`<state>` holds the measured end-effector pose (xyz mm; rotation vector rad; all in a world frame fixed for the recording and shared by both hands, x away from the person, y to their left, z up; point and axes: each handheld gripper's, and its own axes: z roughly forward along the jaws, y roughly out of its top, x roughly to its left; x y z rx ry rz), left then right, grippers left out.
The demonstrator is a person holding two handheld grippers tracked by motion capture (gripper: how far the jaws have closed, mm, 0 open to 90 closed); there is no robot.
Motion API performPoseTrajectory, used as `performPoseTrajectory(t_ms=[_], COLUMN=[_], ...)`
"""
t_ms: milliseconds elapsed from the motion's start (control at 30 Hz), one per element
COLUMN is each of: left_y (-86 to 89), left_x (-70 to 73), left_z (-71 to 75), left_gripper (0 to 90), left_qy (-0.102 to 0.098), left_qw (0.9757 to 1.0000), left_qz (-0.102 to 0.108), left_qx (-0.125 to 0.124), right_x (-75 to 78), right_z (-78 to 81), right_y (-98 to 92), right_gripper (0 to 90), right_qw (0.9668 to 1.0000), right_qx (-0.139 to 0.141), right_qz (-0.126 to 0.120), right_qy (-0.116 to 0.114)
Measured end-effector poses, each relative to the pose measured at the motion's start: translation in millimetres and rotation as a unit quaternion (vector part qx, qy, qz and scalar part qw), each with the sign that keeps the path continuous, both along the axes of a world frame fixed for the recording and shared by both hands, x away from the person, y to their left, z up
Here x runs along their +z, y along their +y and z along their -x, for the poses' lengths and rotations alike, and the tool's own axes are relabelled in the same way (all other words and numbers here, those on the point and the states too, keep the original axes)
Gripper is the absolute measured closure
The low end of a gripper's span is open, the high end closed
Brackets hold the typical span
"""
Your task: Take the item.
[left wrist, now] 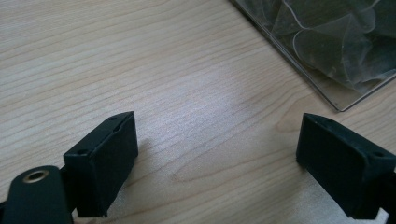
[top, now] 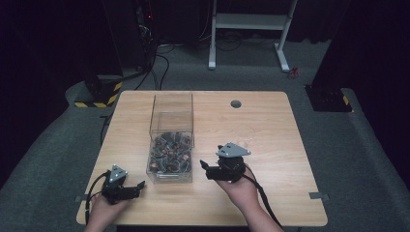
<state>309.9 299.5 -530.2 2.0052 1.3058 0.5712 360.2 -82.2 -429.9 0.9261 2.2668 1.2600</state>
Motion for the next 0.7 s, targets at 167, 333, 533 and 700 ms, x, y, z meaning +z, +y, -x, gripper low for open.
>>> performPoseTrajectory(t_ms=[167,333,533,700], left_y=[0.0,0.0,0.0,0.0], left_x=[0.1,0.1,0.0,0.0], left_z=[0.0,0.0,0.0,0.0], left_gripper=[13.0,13.0,13.0,13.0], left_qy=[0.0,0.0,0.0,0.0], left_qw=[1.0,1.0,1.0,1.0], left_qz=[0.0,0.0,0.0,0.0], left_qx=[0.0,0.0,0.0,0.0], right_x=[2.2,2.7,2.5,1.6], right_z=[0.1,1.2,3.0,4.6], right_y=[11.1,23.6,35.0,46.6], right_gripper=[20.2,21.3,22.6,23.7], right_qw=[0.9999,0.9995,0.999,0.9984], right_qx=[0.016,0.03,0.043,0.056], right_qz=[0.0,-0.001,-0.002,-0.004], right_qy=[0.0,0.001,0.003,0.004])
